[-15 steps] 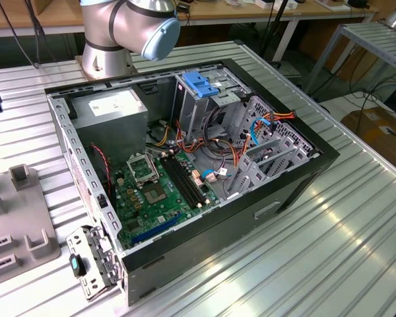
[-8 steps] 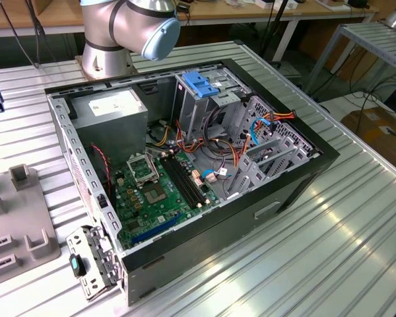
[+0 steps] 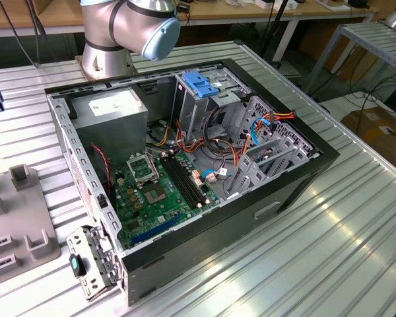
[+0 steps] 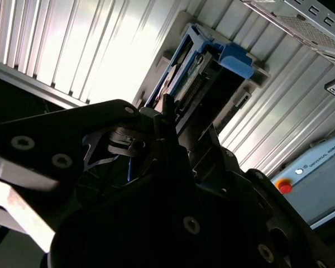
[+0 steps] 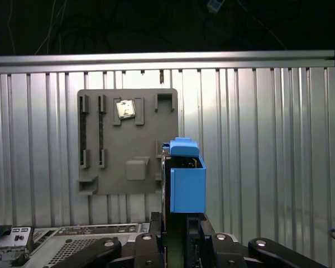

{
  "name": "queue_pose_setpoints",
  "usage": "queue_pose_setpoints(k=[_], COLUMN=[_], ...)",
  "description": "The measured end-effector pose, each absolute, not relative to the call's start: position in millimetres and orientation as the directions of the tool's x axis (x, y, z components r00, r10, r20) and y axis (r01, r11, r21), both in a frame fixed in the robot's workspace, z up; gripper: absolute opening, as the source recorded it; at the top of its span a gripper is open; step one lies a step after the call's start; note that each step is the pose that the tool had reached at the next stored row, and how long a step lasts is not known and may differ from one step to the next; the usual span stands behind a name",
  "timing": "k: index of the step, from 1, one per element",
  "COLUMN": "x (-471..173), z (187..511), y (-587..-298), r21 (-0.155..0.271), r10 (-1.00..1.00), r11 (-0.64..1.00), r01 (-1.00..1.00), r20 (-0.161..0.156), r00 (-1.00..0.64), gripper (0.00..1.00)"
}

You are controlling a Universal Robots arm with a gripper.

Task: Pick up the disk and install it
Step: 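Pick up the disk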

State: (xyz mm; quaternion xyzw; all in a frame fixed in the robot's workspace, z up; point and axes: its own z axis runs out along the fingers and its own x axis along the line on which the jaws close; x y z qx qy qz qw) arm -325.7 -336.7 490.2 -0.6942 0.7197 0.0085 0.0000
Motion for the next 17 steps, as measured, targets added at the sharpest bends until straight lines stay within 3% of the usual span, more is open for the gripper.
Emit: queue_pose_setpoints(k=[17], x=[-319.9], z=[495.0], y=[-336.6], r21=[0.012], r10=[-0.999], r11=[0.036], r01=[-0.999], r20=[-0.011], r00=[-0.036], gripper=[0.35])
